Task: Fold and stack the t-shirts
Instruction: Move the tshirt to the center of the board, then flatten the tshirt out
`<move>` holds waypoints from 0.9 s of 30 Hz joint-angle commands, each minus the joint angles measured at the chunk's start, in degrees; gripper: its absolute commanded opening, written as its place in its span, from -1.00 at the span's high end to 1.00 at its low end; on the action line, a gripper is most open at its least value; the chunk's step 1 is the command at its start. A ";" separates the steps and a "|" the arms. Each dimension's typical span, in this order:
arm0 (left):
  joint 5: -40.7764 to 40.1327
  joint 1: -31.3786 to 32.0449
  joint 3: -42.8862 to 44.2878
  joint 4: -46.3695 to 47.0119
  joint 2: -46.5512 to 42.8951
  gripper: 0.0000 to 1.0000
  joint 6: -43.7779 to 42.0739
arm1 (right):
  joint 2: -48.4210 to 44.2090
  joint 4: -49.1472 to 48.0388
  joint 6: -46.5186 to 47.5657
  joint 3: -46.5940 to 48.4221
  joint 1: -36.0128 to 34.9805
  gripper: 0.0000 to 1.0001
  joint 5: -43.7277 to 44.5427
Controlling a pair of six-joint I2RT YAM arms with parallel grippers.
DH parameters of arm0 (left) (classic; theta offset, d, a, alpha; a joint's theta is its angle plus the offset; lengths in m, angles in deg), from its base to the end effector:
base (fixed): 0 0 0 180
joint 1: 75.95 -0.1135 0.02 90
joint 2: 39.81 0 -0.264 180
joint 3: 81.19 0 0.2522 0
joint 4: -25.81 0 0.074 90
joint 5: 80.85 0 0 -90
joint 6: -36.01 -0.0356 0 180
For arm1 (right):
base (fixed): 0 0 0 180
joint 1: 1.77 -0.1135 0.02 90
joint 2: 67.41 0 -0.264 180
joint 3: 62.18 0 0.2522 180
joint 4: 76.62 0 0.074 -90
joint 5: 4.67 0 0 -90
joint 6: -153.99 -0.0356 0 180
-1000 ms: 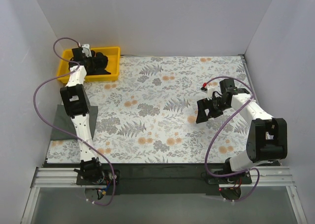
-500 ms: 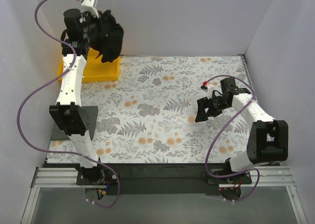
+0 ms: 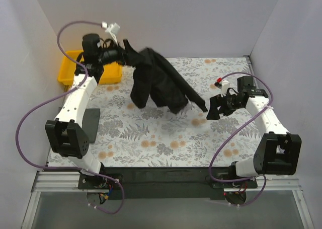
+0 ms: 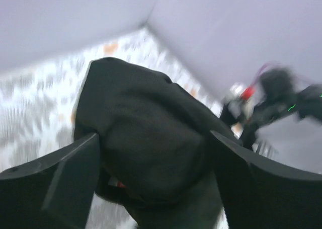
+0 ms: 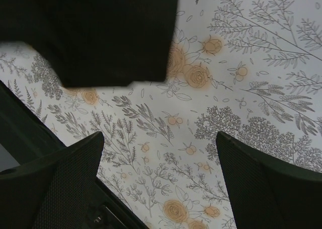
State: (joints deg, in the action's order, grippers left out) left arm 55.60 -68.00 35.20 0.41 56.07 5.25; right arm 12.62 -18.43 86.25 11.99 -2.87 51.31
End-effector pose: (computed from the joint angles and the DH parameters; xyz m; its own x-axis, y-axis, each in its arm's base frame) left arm 0.3742 -0.0783 0.4561 -0.7396 -0.4945 -0.4565 0.3420 0.3080 -0.8878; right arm 0.2700 0.0251 0.2547 -0.7333 -0.3281 -0.5955 -0.5818 0.7560 0.2998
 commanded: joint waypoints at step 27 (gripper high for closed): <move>-27.46 1.81 -44.53 -25.10 -5.26 -0.53 -34.72 | 7.42 -4.26 5.16 -2.39 -26.47 -0.57 14.77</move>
State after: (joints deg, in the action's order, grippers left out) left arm 34.34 -66.43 -10.17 -25.66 50.08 -28.70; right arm 19.00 -19.42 92.83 9.78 -24.73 63.81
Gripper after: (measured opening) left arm 0.760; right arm 0.778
